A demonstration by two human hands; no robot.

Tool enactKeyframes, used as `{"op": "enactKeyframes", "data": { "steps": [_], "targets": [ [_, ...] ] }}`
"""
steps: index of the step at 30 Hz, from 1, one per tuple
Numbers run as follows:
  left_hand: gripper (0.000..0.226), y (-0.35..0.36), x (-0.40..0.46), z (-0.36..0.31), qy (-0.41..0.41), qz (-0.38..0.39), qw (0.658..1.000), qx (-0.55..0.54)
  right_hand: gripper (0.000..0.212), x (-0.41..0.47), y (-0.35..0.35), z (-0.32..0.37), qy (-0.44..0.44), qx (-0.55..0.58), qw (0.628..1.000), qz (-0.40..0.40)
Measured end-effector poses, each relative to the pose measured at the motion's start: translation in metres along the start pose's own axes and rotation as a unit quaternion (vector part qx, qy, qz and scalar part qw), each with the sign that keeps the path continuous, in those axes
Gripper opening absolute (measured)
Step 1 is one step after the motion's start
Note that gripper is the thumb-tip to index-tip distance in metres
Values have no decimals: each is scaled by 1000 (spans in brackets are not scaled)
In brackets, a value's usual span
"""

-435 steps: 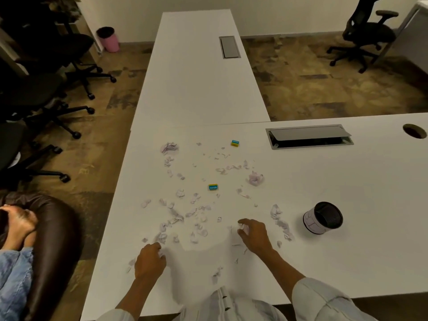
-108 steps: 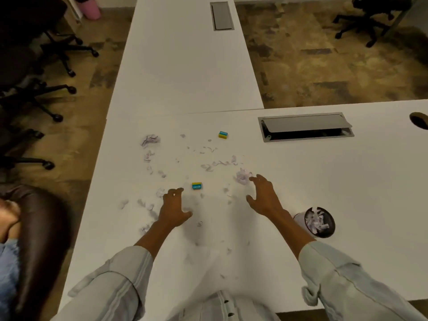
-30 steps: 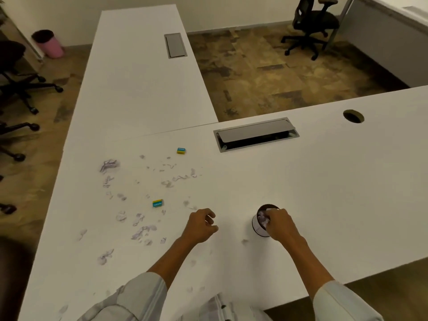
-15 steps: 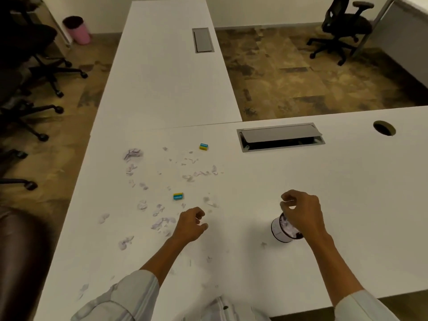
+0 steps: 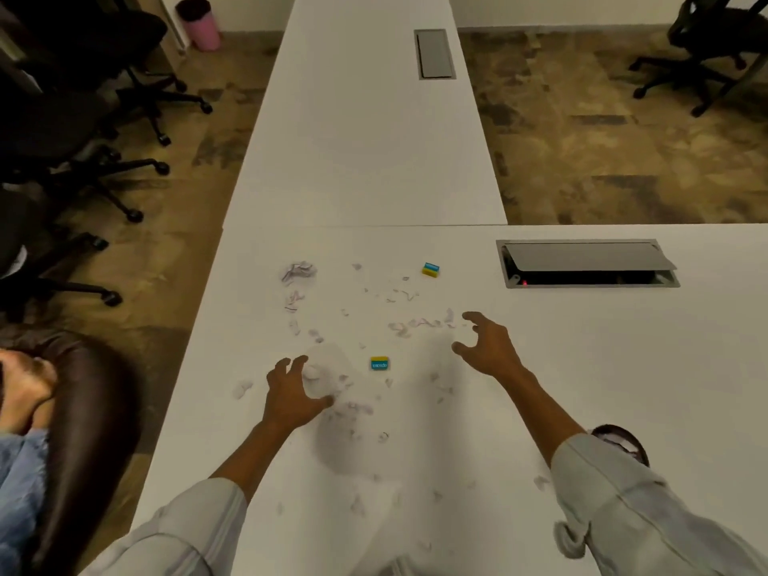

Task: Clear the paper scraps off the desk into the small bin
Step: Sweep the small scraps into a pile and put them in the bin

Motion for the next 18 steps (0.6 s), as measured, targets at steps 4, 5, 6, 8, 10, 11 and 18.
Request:
{"op": "enactKeyframes", "data": {
  "steps": [4, 5, 6, 8, 10, 11, 18],
  "targets": [
    [106, -15, 50, 17, 2, 2, 1000, 26, 68, 48, 20, 22, -7, -26, 1000, -6],
    [108, -17, 63, 18, 4, 3, 1000, 30, 69, 59, 25, 25, -7, -33, 999, -7],
    [109, -20, 76, 17, 7, 1, 999, 32, 70, 71, 31, 28, -10, -43, 999, -6],
    [111, -24, 100, 13, 16, -5, 999, 36, 75, 91, 45, 31, -24, -74, 997, 4],
    [113, -25, 125, 7, 37, -5, 998, 49, 80, 109, 58, 34, -39, -112, 993, 18],
    [116, -24, 137, 4, 49, -3, 997, 54, 81, 117, 64, 35, -47, -125, 991, 23],
    [130, -18, 216, -22, 137, 29, 988, 59, 81, 160, 97, 33, -104, -179, 977, 48]
  ]
}}
Point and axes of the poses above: each hand's wrist, its own x-axis towards the middle knuckle, its own y-axis out of the palm, z = x × y, the point moved 3 cm from there along x, towards the middle knuckle, and after that the axes turned 15 degrees about -z, right-handed, at the moved point
